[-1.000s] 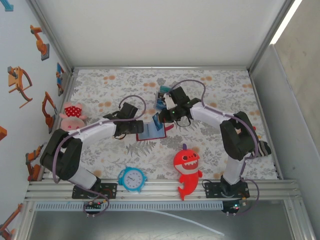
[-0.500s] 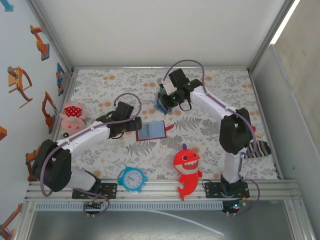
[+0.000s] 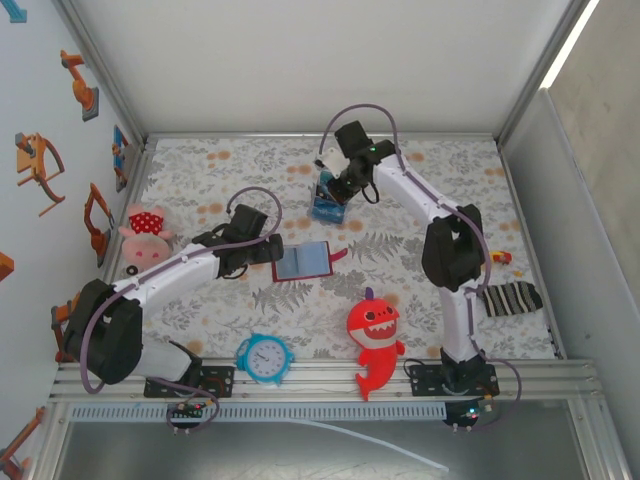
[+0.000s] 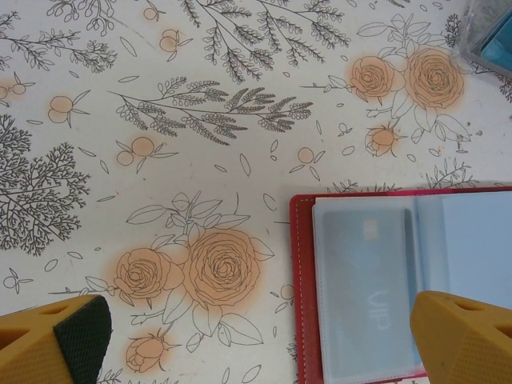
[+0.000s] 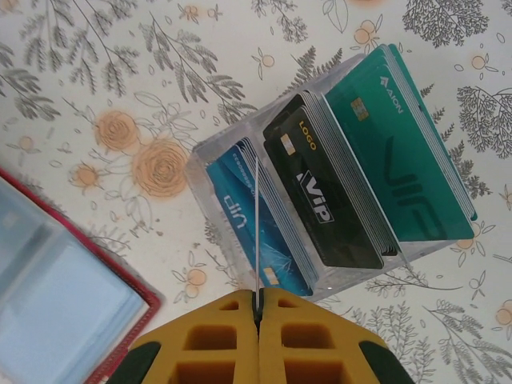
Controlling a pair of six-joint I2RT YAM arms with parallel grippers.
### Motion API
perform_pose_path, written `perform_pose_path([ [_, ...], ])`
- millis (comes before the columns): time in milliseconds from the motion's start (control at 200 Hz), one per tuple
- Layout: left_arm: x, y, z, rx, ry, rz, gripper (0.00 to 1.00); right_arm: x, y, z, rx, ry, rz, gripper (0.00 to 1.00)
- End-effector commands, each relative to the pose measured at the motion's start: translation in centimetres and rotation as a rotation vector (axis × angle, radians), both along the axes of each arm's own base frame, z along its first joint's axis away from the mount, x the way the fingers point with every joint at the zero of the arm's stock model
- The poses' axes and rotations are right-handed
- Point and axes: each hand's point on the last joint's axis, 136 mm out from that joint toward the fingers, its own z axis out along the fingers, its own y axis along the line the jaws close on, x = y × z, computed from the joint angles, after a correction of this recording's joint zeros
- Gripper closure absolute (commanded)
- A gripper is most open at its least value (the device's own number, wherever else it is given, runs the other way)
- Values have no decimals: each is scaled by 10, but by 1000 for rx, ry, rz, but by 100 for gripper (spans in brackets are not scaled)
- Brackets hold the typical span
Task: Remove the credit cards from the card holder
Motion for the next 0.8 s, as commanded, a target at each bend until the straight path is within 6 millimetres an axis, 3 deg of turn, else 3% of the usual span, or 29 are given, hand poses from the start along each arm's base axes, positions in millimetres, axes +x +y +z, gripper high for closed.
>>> perform_pose_path([
  [0,-4,2,-3,-5,5,11,3,5,-7,-3,-72,-31,72,100],
  [471,-4,3,-5,9,15,16,3,13,6,-21,-65,-41,187,100],
  [796,-3,3,-9,14,28,17,3,7,13,-37,-40,16,228,100],
])
